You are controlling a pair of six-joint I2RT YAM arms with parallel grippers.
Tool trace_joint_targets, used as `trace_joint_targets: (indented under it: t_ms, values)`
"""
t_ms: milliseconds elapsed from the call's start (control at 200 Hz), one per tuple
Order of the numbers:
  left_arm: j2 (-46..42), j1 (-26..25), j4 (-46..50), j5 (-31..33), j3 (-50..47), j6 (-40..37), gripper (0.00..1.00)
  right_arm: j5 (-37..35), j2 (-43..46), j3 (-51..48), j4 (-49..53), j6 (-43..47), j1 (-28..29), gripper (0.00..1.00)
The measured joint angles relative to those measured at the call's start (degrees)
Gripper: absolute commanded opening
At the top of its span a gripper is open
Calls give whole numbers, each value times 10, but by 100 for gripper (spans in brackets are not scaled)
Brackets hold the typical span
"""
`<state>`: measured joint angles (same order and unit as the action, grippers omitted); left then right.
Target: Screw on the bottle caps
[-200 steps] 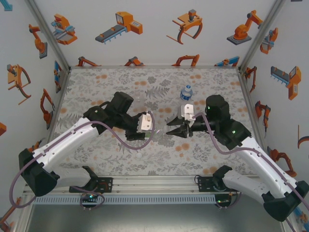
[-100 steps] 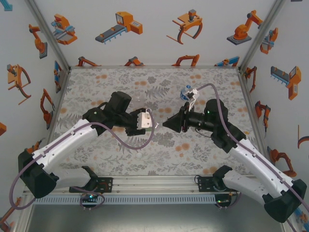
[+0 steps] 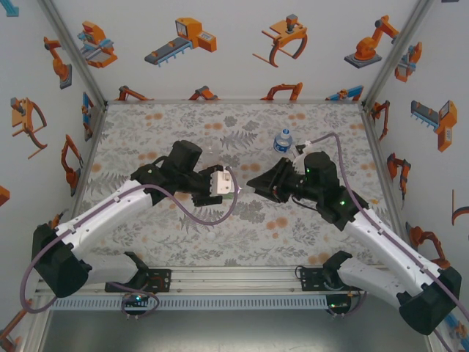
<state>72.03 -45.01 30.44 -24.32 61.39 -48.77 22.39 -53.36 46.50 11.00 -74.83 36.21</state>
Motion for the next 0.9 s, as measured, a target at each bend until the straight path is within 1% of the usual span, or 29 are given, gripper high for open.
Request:
trace_joint_targets:
  t_ms: [115,190,285,360,526,686,781,896]
  values:
    - [0,0,0,1,0,0,0,5,-7,0,1,-6,-6,42]
    - [0,-1,-6,-9,-1,0,0,5,-14,8,8,4,-11,54]
    - [-4,-10,-26,-30,-1,0,0,3,-26,34,36,48,-16,64]
    - [-6,-11,-33,-38,-1,0,0,-5,-28,70,72,103,-17,71]
    - [-6,-11,-38,-43,-1,0,0,-28,-17,146,117,241,-18,72]
    - [-6,-11,-37,-44,-1,0,0,-38,6,158,120,390,-18,69]
    - [-6,-11,-36,-53,-1,-1,0,-10,14,156,106,492,-19,65]
    - [-6,-10,-33,-60,-1,-2,0,51,21,154,97,643,-19,57]
